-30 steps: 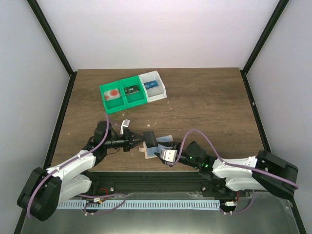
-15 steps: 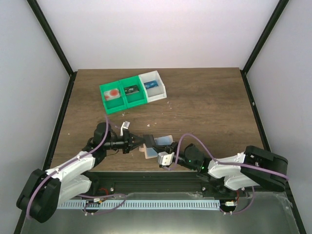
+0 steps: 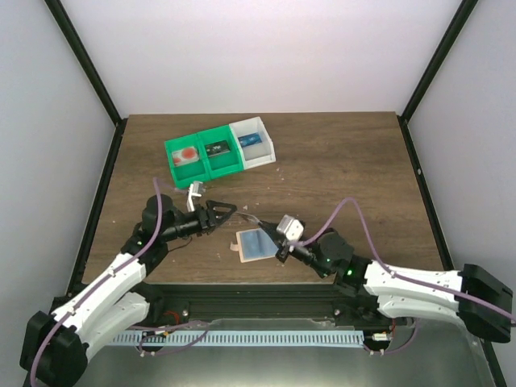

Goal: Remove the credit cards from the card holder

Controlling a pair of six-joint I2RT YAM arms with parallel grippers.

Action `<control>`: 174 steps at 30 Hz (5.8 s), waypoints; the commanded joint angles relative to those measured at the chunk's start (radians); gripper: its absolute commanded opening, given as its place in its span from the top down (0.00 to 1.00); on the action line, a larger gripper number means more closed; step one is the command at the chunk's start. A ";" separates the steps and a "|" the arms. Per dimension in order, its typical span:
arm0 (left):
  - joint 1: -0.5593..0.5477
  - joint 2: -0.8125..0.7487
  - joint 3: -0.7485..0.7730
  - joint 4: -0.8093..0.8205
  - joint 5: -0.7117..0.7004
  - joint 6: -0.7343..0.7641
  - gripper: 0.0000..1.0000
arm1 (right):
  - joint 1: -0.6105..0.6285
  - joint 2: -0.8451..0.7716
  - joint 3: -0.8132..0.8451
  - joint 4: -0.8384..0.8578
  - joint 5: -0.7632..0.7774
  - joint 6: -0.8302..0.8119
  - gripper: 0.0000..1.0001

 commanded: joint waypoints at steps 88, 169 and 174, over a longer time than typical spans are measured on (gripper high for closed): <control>-0.108 0.006 0.006 0.659 -0.271 -0.066 1.00 | -0.196 -0.086 0.024 0.091 -0.339 1.155 0.31; 0.444 0.661 0.482 0.130 -0.177 0.253 1.00 | -0.258 -0.392 0.290 -0.814 -0.555 0.889 0.00; 0.443 0.849 0.655 0.144 -0.178 0.242 1.00 | -0.258 -0.382 0.284 -0.788 -0.560 0.907 0.00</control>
